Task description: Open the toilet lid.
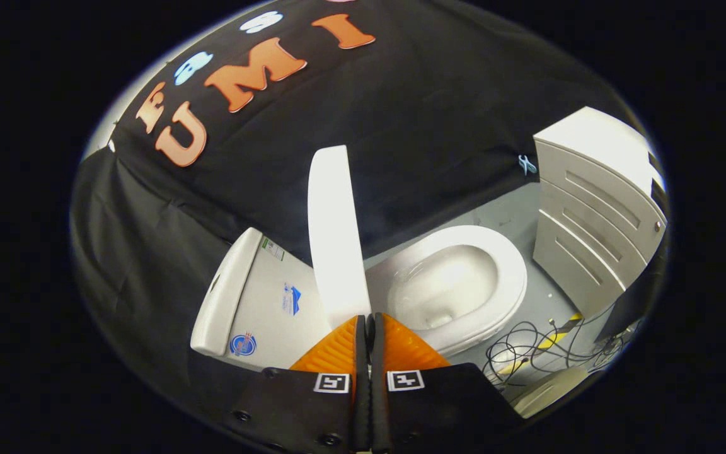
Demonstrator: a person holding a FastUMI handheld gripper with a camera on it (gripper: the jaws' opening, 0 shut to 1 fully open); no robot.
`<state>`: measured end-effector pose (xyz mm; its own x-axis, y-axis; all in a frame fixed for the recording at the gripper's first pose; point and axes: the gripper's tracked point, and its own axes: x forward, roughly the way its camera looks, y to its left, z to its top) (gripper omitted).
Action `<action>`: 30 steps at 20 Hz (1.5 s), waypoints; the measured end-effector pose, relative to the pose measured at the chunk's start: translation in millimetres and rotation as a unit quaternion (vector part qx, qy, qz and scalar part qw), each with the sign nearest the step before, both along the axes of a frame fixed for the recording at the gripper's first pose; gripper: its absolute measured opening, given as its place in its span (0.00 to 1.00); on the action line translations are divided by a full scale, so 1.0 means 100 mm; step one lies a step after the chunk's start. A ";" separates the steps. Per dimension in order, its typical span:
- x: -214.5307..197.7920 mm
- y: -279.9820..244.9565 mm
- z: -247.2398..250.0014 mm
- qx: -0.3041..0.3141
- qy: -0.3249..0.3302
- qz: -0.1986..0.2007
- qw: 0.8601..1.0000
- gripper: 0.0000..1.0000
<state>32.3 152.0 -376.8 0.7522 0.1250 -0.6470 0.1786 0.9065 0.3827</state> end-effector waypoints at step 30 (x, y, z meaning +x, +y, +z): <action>-0.16 2.12 0.13 -0.210 -0.075 0.163 0.961 0.09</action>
